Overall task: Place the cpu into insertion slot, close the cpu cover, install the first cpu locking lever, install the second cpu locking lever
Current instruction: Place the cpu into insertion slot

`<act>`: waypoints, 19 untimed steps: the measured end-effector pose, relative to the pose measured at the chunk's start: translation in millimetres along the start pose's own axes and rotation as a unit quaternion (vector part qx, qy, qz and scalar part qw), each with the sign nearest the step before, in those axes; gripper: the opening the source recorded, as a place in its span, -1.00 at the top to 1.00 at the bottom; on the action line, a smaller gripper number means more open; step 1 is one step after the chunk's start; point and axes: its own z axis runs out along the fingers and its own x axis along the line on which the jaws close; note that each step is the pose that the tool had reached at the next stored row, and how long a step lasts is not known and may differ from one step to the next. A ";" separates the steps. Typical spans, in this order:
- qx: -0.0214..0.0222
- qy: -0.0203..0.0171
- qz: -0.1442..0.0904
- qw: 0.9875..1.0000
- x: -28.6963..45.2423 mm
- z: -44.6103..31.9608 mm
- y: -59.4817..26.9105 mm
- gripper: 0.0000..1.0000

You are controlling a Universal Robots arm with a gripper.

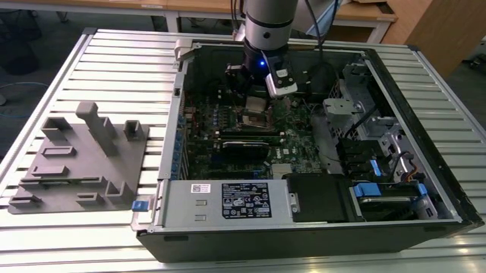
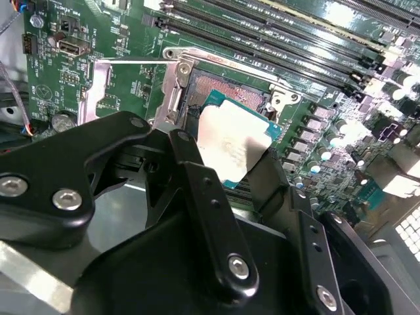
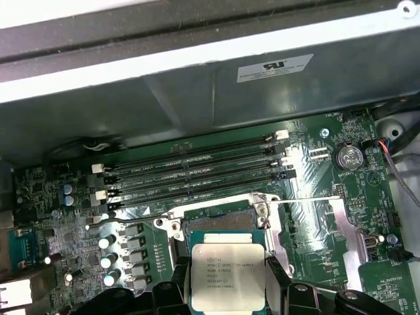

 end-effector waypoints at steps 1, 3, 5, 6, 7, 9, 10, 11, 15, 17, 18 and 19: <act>0.000 0.000 0.001 1.000 0.0 0.0 0.0 -0.08; 0.000 -0.001 0.013 1.000 0.0 0.0 0.0 -0.08; 0.000 -0.003 0.031 1.000 0.0 0.0 0.0 -0.08; 0.000 -0.004 0.040 0.999 0.0 0.0 0.0 -0.08; 0.001 -0.004 0.049 0.999 0.0 0.0 0.0 -0.08; 0.001 -0.006 0.062 0.998 0.0 0.0 0.0 -0.08; 0.001 -0.006 0.062 0.998 0.0 0.0 0.0 -0.08; 0.001 -0.006 0.062 0.998 0.0 0.0 0.0 -0.08; 0.001 -0.006 0.063 0.998 0.0 0.0 0.0 -0.08; 0.001 -0.006 0.063 0.998 0.0 0.0 0.0 -0.08; 0.001 -0.006 0.063 0.998 0.0 0.0 0.0 -0.08; 0.001 -0.006 0.063 0.998 0.0 0.0 0.0 -0.08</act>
